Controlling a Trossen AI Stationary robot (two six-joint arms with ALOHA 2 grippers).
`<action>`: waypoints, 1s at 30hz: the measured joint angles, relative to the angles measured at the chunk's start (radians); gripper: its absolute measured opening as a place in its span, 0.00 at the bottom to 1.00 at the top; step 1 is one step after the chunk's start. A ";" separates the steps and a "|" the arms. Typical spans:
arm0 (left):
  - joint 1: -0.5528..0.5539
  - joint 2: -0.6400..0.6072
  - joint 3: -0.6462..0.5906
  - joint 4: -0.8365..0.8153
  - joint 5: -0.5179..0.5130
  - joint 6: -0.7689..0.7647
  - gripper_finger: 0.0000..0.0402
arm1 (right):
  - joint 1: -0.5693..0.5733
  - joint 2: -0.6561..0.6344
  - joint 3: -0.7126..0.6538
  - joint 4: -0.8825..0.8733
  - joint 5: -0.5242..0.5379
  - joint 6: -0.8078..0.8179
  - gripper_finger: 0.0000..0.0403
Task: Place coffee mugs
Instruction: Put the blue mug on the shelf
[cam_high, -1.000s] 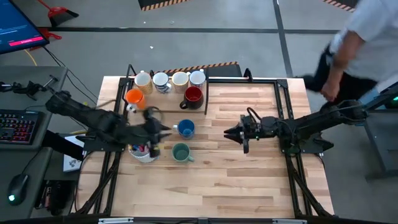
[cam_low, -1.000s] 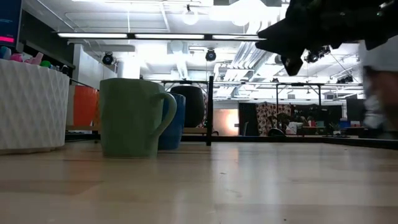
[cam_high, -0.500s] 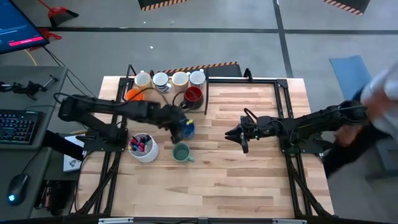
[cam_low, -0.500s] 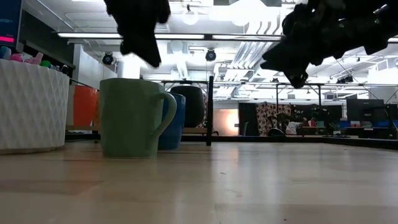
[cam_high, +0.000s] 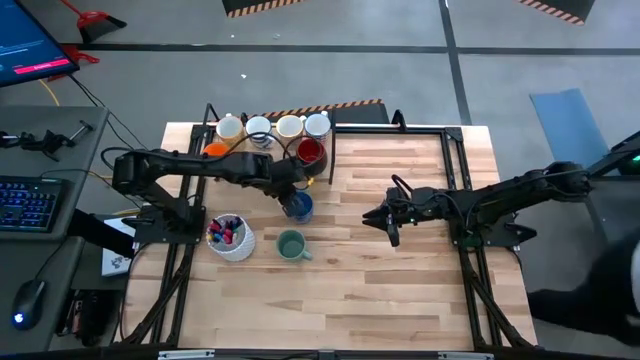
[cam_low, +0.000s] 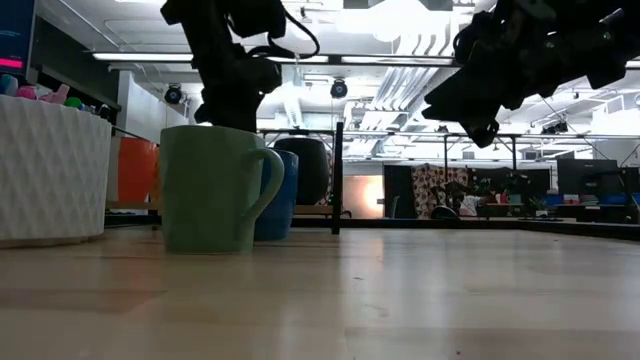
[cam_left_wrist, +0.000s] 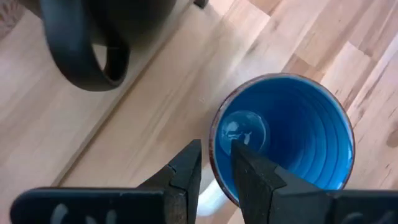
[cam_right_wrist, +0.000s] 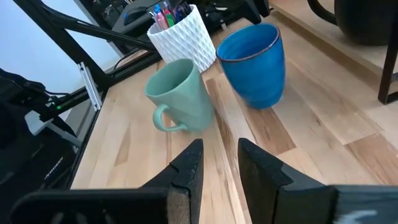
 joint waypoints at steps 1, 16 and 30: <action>0.003 -0.001 0.000 0.001 0.002 0.002 0.19 | 0.000 0.000 0.000 -0.003 0.000 0.000 0.20; 0.009 0.102 0.001 0.005 0.084 0.034 0.19 | 0.000 0.000 0.000 -0.036 0.007 0.000 0.20; 0.008 0.150 0.000 0.058 0.092 0.061 0.09 | 0.000 0.000 0.000 -0.078 0.006 0.024 0.20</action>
